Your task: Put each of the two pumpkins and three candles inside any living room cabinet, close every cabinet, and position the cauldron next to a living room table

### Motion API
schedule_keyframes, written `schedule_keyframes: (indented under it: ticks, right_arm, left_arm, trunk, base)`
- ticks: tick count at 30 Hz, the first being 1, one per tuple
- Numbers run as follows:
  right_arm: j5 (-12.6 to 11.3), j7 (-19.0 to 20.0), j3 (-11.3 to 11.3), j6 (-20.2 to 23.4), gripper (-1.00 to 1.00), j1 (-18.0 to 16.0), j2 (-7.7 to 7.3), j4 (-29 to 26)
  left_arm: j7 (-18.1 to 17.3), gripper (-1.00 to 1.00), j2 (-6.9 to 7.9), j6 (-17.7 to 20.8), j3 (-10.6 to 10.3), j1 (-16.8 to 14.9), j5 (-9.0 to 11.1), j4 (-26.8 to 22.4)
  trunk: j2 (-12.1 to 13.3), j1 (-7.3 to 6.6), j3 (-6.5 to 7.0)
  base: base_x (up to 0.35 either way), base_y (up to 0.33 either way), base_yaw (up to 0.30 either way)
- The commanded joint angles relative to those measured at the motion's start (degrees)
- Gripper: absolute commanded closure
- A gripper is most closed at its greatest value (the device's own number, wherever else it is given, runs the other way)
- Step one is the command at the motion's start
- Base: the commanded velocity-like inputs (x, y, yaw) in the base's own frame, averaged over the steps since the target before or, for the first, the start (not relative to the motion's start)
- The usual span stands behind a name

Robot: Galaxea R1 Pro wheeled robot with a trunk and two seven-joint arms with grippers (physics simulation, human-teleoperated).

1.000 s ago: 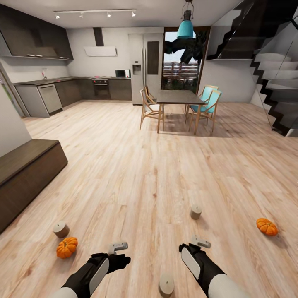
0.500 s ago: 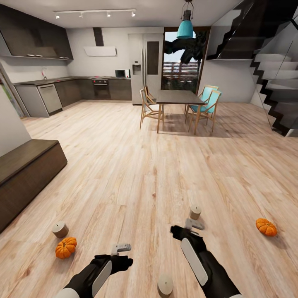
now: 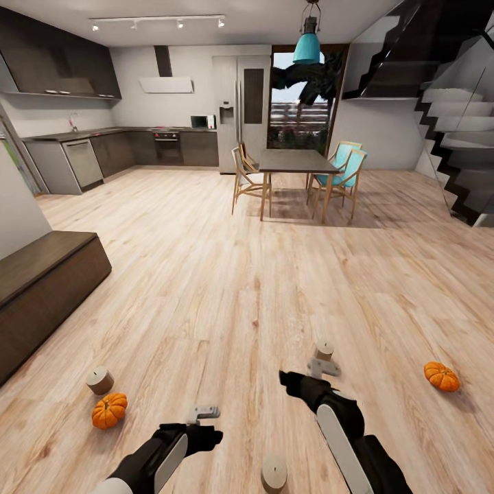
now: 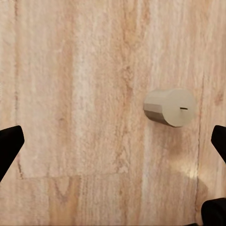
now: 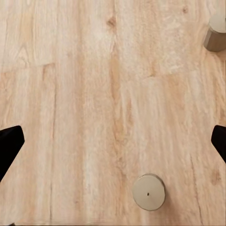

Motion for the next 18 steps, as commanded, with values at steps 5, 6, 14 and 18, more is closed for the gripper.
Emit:
schedule_keyframes:
  ticks: [5, 6, 14, 18]
  right_arm:
    - [-0.59, 7.27, -0.80, 1.45, -1.00, 1.12, -2.76, -1.94]
    - [-0.63, 8.31, -1.86, 1.58, -1.00, 1.24, -3.02, -2.13]
    - [-0.63, 11.57, -4.38, 1.79, -1.00, 1.46, -3.53, -2.44]
    - [-0.60, 12.31, -4.60, 1.80, -1.00, 1.48, -3.57, -2.47]
  left_arm:
    - [0.18, -1.00, 0.03, 0.18, -1.37, -0.03, 0.42, -0.08]
    - [0.18, -1.00, 0.00, 0.18, -1.48, -0.03, 0.43, -0.08]
    - [0.22, -1.00, -0.21, 0.17, -1.65, -0.03, 0.49, -0.21]
    - [0.23, -1.00, -0.61, 0.11, -1.72, -0.03, 0.42, -0.29]
  trunk:
    - [-0.02, -0.01, -0.05]
    - [-0.02, -0.01, -0.05]
    - [-0.02, -0.01, -0.05]
    - [-0.02, -0.01, -0.05]
  base:
    - [0.000, -0.004, 0.000]
    - [0.005, -0.069, 0.000]
    - [0.034, -0.080, 0.000]
    - [0.007, -0.096, 0.000]
